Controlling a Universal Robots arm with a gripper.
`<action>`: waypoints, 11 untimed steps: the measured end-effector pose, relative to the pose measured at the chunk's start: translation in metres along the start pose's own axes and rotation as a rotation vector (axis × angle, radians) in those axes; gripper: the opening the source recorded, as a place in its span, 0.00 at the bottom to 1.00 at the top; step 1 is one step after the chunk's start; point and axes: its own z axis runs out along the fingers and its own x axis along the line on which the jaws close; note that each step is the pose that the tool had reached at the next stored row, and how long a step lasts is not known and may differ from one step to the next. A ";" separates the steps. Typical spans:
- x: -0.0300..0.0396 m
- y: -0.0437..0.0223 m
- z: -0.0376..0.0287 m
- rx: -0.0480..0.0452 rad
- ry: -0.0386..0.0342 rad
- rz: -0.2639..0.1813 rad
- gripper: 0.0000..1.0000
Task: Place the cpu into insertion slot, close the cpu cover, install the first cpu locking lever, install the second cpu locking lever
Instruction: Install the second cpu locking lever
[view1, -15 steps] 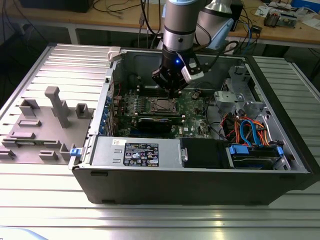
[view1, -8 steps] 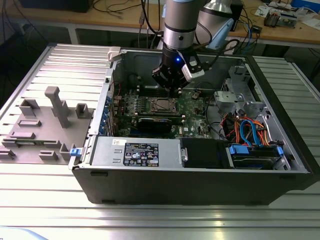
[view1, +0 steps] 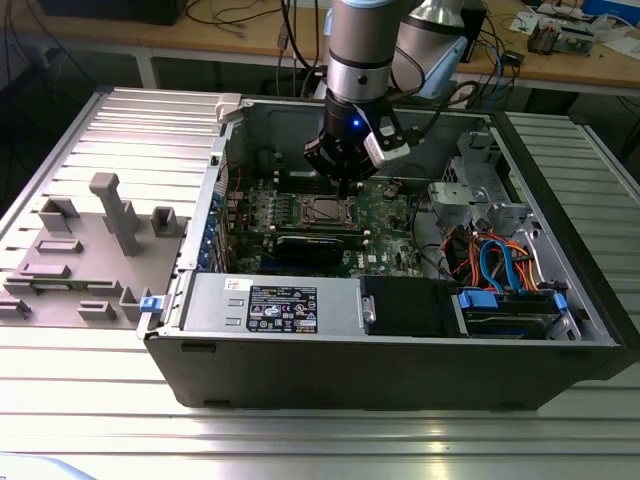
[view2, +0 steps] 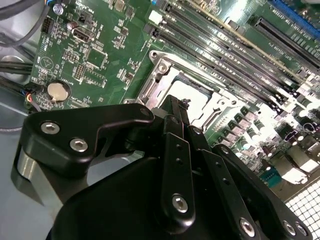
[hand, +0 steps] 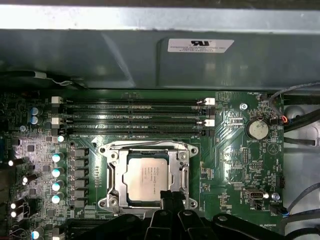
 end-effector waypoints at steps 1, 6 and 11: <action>0.0000 -0.0017 0.0000 0.0000 0.0000 0.000 0.11; 0.0001 -0.0081 0.0000 0.0000 0.0000 0.000 0.11; 0.0001 -0.0098 0.0000 0.0004 0.0000 0.000 0.11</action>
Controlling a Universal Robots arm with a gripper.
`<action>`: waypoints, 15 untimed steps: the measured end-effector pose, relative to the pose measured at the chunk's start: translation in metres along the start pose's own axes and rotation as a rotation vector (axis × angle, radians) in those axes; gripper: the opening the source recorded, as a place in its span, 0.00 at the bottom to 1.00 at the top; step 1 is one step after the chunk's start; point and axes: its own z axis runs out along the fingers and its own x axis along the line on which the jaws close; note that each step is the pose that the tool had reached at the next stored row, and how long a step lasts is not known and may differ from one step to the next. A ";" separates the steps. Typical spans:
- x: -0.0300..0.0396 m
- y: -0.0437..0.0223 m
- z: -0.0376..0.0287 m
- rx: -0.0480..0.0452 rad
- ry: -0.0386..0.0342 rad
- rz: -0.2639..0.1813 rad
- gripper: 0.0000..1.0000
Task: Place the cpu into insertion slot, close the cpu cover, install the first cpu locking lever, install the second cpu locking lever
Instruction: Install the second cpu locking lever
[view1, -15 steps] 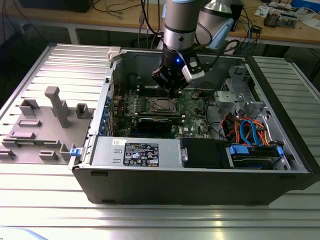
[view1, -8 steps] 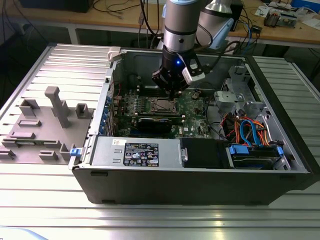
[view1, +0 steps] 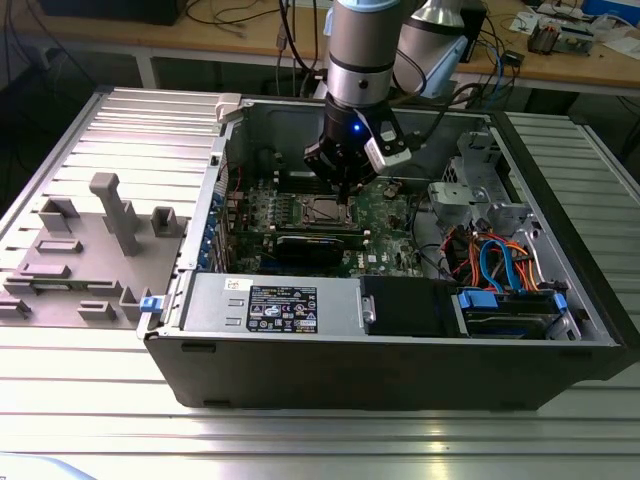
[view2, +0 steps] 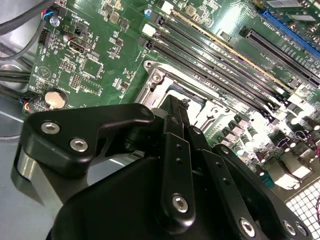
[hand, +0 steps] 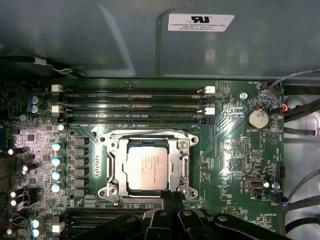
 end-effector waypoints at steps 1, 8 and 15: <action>0.0000 0.0000 0.0000 0.0001 0.0000 0.000 0.11; 0.0000 0.0000 0.0000 0.0002 -0.0001 0.000 0.11; 0.0001 -0.0078 0.0003 -0.0301 0.0015 0.000 0.11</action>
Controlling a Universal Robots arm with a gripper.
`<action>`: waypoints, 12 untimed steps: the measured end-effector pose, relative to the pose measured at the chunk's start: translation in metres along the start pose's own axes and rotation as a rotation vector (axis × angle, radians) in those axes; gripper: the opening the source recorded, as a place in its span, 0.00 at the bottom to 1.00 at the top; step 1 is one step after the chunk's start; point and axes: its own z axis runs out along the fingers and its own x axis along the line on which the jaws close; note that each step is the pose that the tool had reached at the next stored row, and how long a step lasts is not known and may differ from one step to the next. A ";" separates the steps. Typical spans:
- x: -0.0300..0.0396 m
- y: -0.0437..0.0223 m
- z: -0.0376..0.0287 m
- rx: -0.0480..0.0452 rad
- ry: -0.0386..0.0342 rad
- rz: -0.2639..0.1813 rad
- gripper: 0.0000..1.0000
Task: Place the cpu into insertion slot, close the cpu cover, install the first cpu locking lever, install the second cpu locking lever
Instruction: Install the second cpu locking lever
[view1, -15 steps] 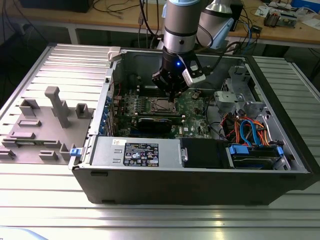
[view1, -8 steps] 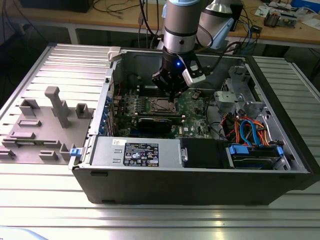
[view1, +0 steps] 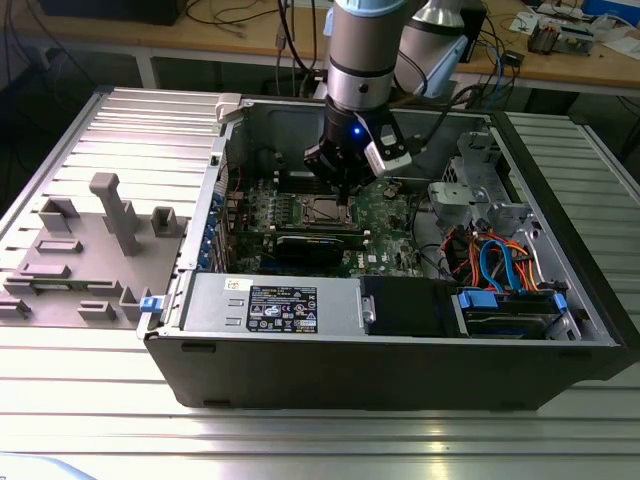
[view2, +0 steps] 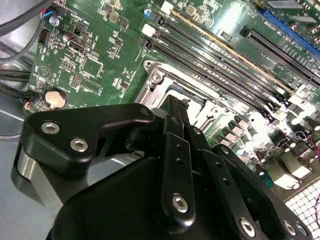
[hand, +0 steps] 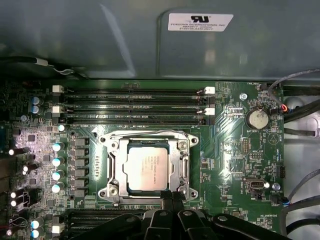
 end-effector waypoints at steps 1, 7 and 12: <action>0.0000 -0.0027 -0.0001 -0.0069 0.0002 0.000 0.11; 0.0001 -0.0204 0.0003 -0.0307 0.0032 0.001 0.11; 0.0018 -0.0264 0.0058 -0.0360 0.0174 -0.029 0.11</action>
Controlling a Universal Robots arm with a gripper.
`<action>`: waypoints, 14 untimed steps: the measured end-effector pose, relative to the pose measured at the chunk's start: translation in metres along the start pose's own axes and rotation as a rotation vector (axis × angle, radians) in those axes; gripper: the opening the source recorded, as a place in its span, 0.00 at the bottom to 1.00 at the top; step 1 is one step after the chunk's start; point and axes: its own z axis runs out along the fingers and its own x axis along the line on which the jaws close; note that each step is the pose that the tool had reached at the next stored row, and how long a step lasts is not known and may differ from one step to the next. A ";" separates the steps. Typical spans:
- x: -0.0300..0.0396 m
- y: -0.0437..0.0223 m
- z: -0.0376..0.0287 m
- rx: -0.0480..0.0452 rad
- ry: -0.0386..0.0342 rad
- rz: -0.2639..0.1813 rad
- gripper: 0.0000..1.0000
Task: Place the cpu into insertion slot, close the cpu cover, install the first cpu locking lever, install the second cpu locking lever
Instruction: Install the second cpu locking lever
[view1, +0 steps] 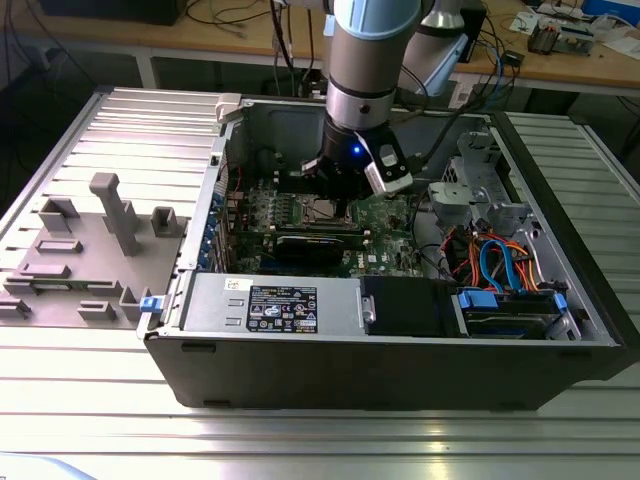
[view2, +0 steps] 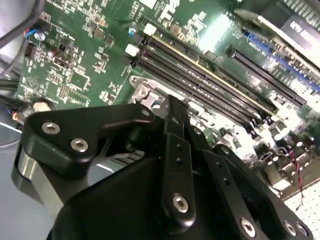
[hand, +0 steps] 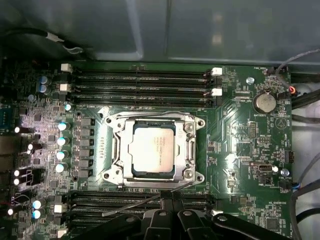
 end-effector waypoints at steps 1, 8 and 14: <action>0.0000 -0.0011 0.0005 -0.0002 0.0003 0.000 0.11; 0.0037 -0.0068 0.0031 -0.0030 0.0048 0.000 0.11; 0.0159 -0.0072 0.0071 -0.0318 0.0039 0.000 0.11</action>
